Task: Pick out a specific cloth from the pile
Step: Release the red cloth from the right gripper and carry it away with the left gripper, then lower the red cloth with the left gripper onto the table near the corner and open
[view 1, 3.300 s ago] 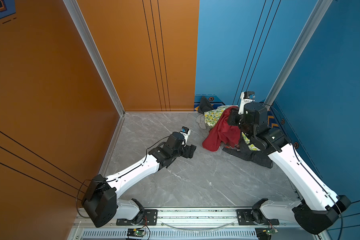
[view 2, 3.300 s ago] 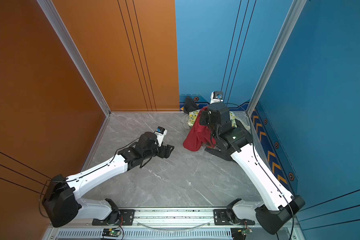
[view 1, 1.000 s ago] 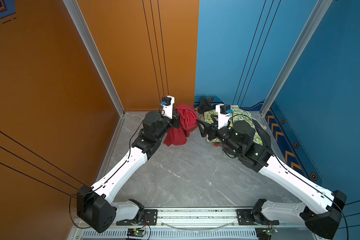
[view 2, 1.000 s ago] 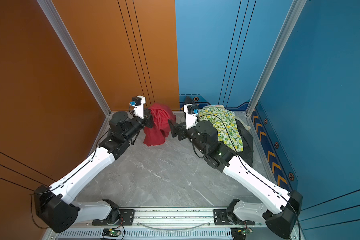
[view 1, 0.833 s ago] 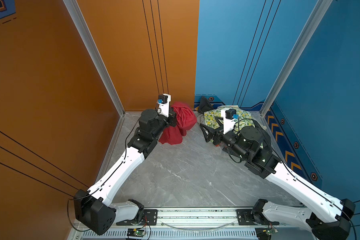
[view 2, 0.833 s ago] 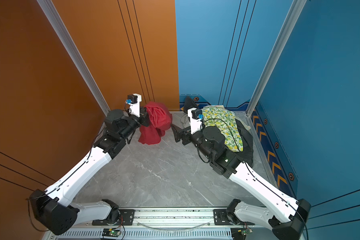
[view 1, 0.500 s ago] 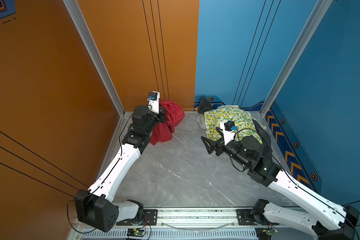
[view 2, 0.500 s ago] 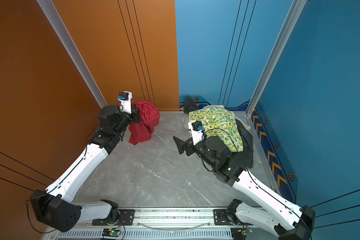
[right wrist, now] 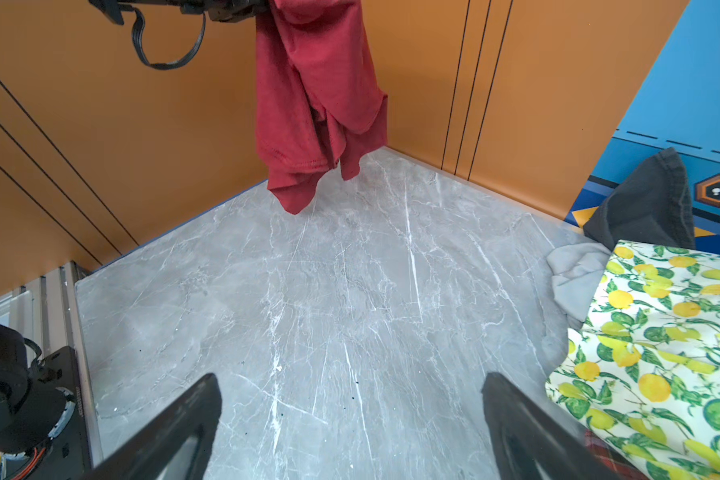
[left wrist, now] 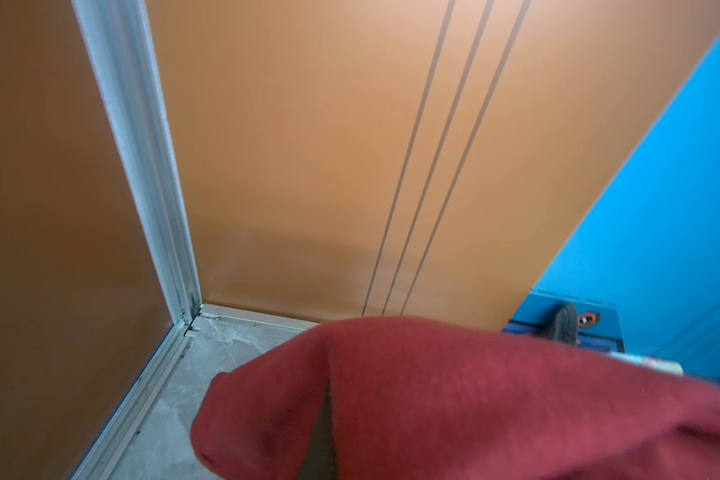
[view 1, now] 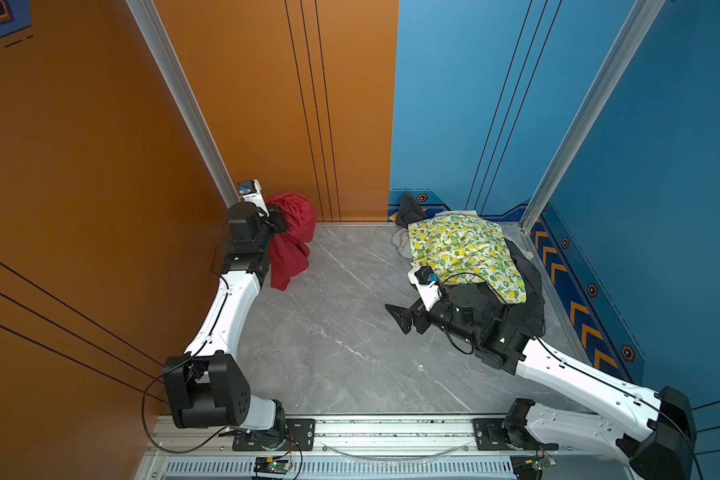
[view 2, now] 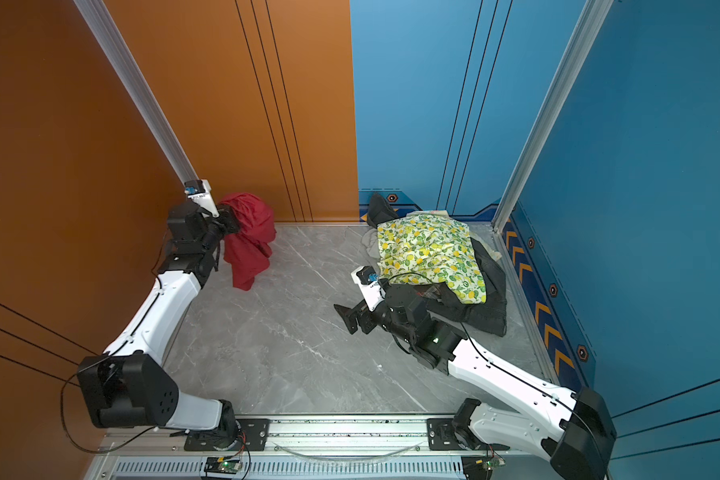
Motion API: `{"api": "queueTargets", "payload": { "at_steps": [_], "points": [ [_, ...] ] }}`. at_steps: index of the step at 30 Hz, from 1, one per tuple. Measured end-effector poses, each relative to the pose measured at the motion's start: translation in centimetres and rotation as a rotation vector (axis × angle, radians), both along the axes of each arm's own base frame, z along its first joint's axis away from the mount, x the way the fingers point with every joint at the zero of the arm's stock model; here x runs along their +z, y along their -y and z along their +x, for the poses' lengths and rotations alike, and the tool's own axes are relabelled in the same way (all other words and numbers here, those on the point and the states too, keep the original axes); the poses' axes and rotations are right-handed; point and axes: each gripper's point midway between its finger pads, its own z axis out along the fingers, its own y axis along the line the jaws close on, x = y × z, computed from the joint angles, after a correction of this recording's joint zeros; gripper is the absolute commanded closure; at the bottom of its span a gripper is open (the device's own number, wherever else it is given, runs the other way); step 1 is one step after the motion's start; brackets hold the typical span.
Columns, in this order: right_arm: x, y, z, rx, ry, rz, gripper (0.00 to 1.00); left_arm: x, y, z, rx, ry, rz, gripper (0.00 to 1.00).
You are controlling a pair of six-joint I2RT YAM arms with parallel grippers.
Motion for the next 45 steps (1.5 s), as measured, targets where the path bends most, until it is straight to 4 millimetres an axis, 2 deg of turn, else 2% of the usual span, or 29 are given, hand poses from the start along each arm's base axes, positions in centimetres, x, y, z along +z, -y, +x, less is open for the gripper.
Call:
{"api": "queueTargets", "payload": {
  "at_steps": [4,7,9,13,17,20,22,29,34,37,41,45],
  "points": [
    [-1.2,-0.5,-0.1,0.017,-0.011,-0.03,0.01,-1.2,-4.4,0.7,0.105,0.018,-0.118,1.0],
    [-1.8,-0.6,-0.1,0.023,-0.015,-0.046,0.0,-3.0,-7.0,0.8,0.171,0.027,-0.205,1.0],
    [-2.0,-0.6,-0.1,0.024,-0.014,-0.053,0.0,-4.8,-8.1,0.5,0.204,0.022,-0.264,1.0],
    [-2.2,-0.9,0.2,0.024,-0.013,-0.054,0.0,-10.3,-9.4,-0.7,0.262,-0.025,-0.38,1.0],
    [-2.3,-1.1,0.4,0.023,-0.012,-0.051,0.0,-16.0,-9.3,-1.9,0.301,-0.107,-0.462,1.0],
    [-2.3,-1.2,0.5,0.022,-0.01,-0.049,0.0,-19.4,-9.0,-2.9,0.325,-0.164,-0.511,1.0],
    [-2.3,-1.2,0.6,0.021,-0.008,-0.046,0.0,-20.8,-8.8,-3.3,0.332,-0.19,-0.526,1.0],
    [-2.4,-1.0,0.8,0.003,-0.009,-0.051,0.0,-23.7,-8.8,-3.5,0.363,-0.244,-0.541,1.0],
    [-2.8,-0.3,0.9,-0.013,-0.012,-0.053,0.0,-26.4,-7.9,-4.0,0.401,-0.387,-0.487,1.0],
    [-2.7,0.1,1.0,-0.031,-0.014,-0.046,0.0,-26.8,-7.1,-3.6,0.403,-0.472,-0.438,1.0],
    [-2.7,0.4,1.3,-0.05,-0.015,-0.044,0.0,-27.6,-6.9,-2.1,0.401,-0.567,-0.41,1.0],
    [-2.7,0.6,1.4,-0.063,-0.016,-0.041,0.0,-29.6,-6.9,-2.6,0.407,-0.659,-0.396,1.0]
  ]
}}
